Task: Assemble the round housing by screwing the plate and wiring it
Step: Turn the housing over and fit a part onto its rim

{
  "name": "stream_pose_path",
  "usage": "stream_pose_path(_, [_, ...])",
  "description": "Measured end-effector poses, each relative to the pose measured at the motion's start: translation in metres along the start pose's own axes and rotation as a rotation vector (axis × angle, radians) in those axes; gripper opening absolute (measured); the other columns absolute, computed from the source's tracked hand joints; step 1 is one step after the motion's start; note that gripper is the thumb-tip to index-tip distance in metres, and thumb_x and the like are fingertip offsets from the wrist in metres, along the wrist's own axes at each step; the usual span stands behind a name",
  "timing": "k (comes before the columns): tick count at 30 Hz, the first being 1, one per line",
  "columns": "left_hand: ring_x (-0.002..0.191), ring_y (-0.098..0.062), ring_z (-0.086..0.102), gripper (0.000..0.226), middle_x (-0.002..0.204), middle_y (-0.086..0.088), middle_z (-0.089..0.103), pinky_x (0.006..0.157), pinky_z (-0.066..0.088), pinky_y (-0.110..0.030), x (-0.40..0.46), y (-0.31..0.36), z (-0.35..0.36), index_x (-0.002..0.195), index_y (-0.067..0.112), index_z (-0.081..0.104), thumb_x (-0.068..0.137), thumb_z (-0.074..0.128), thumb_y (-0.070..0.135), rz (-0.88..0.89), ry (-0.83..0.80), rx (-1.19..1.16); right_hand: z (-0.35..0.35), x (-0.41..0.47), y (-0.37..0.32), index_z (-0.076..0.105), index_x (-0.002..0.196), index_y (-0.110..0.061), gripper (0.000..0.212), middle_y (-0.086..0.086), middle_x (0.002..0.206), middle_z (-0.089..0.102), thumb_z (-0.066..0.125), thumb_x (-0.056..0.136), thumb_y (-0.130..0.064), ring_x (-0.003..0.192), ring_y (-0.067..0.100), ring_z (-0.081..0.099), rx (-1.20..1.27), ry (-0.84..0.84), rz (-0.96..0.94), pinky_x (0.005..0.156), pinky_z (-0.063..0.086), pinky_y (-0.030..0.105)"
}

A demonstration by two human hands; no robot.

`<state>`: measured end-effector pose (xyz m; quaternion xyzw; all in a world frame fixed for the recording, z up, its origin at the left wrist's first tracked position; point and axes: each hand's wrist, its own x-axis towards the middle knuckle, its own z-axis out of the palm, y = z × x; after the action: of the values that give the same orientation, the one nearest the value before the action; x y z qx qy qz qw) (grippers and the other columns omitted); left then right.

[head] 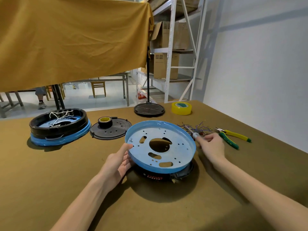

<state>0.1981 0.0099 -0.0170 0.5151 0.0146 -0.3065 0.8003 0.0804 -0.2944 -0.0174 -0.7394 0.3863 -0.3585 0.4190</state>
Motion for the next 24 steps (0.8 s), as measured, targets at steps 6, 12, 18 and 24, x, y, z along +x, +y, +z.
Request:
stream_pose_path(6, [0.088,-0.022,0.078,0.047,0.096,-0.013,0.079,0.065,0.064,-0.032,0.0,0.002,-0.002,0.113,0.006,0.059,0.075,0.083,0.02,-0.054,-0.035,0.027,0.012,-0.004,-0.001,0.056,0.103,-0.012,0.008,0.007,0.103,0.063,0.062,0.099,-0.015,0.096,0.026,0.059,-0.297,-0.187,-0.212,0.079,0.051,0.042])
stream_pose_path(12, [0.106,-0.031,0.074,0.064,0.113,-0.022,0.075,0.081,0.064,-0.041,-0.005,0.008,-0.01,0.125,0.001,0.053,0.069,0.082,0.016,-0.04,-0.043,-0.277,0.01,-0.021,-0.073,0.057,0.091,-0.017,0.025,-0.005,0.087,0.058,0.05,0.092,0.007,0.083,0.018,0.056,-0.089,0.003,-0.587,0.07,0.046,0.033])
stream_pose_path(18, [0.106,-0.022,0.074,0.054,0.108,-0.014,0.078,0.09,0.061,-0.035,-0.01,0.016,-0.016,0.119,0.004,0.06,0.071,0.079,0.018,0.16,0.005,-0.262,0.008,-0.006,-0.122,0.072,0.095,-0.011,0.037,0.006,0.09,0.07,0.046,0.084,0.013,0.09,0.025,0.064,-0.315,-0.211,-0.573,0.079,0.054,0.038])
stream_pose_path(24, [0.096,-0.009,0.076,0.021,0.101,-0.001,0.08,0.085,0.058,-0.025,-0.003,0.009,-0.01,0.109,0.015,0.064,0.091,0.07,0.024,0.261,0.021,-0.022,0.063,-0.054,-0.135,0.072,0.098,-0.02,0.01,-0.01,0.087,0.068,0.063,0.097,-0.017,0.077,0.001,0.062,-0.178,-0.581,-0.708,0.065,0.043,0.014])
